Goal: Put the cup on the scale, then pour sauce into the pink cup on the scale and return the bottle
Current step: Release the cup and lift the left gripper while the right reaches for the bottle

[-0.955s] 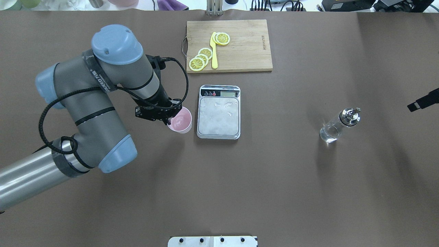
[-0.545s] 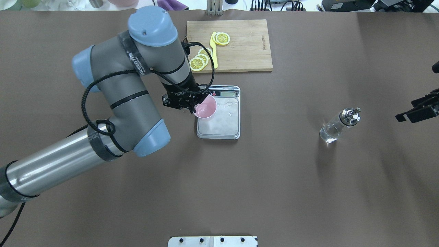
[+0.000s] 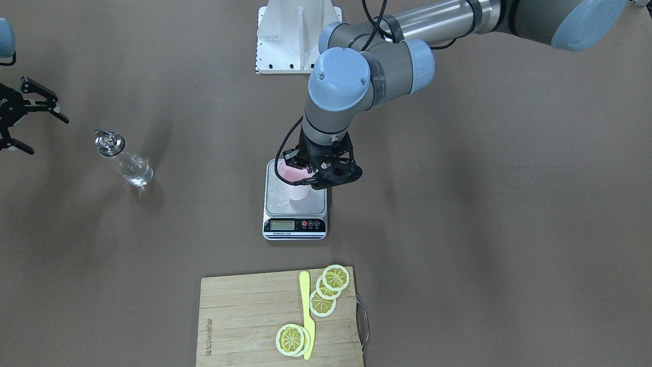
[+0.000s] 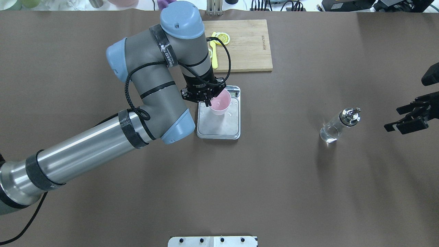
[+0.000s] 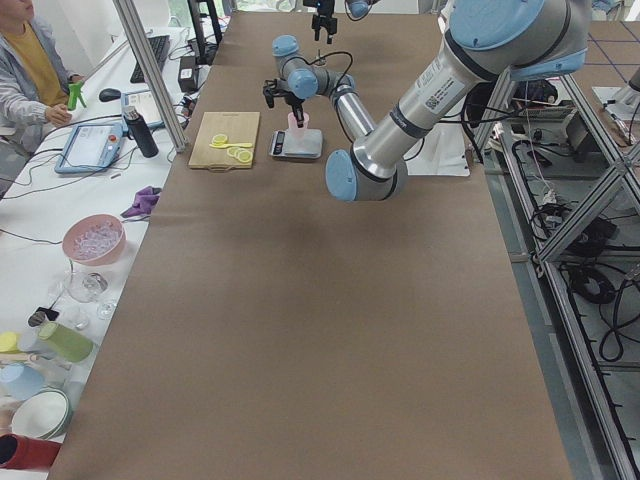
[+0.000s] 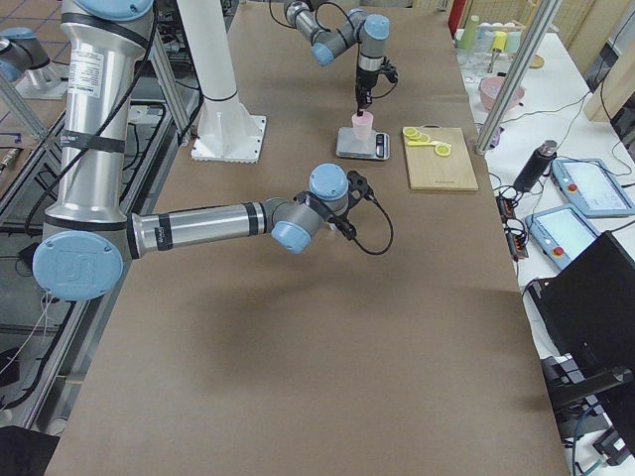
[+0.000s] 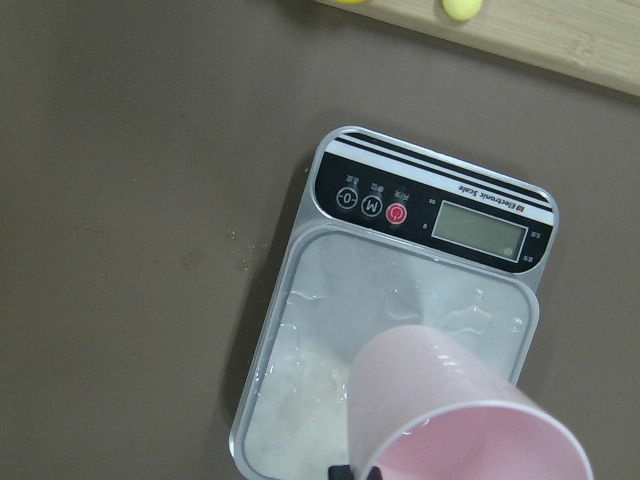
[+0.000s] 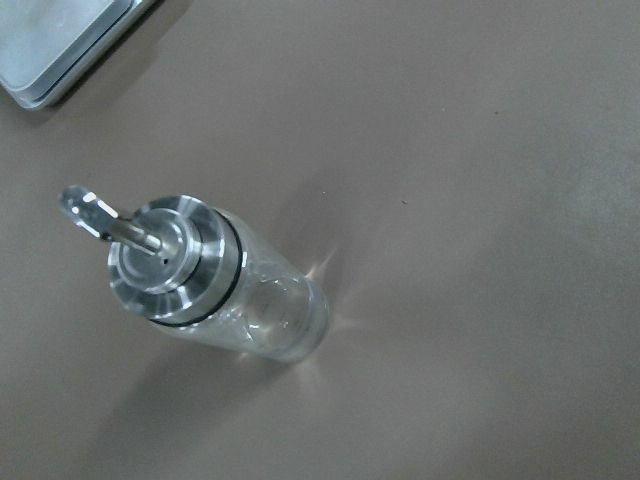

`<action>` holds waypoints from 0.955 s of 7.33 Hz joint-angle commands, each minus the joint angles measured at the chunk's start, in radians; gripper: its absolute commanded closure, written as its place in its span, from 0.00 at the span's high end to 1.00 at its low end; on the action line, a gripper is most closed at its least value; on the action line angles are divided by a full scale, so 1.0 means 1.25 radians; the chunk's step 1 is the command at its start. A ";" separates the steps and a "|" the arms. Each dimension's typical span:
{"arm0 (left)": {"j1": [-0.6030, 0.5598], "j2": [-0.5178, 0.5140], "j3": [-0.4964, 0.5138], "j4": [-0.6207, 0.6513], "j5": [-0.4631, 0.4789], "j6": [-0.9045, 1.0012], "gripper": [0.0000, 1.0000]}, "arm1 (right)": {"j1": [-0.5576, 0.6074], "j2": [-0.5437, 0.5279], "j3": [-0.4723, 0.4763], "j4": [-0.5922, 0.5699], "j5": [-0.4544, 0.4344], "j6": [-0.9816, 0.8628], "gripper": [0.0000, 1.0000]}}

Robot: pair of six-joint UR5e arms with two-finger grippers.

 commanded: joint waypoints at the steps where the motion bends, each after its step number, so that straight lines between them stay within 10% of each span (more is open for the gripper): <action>1: 0.009 -0.001 0.023 -0.026 0.002 -0.004 0.29 | -0.016 -0.003 -0.035 0.089 0.006 0.004 0.99; 2: 0.009 0.003 0.023 -0.027 0.000 0.002 0.78 | -0.028 -0.002 -0.076 0.155 0.005 0.004 0.99; 4: -0.007 0.003 0.016 -0.023 -0.007 0.002 0.97 | -0.044 0.015 -0.102 0.247 -0.009 0.088 0.98; 7: -0.082 0.096 -0.108 -0.014 -0.108 0.032 0.97 | -0.093 0.035 -0.102 0.332 -0.089 0.111 0.98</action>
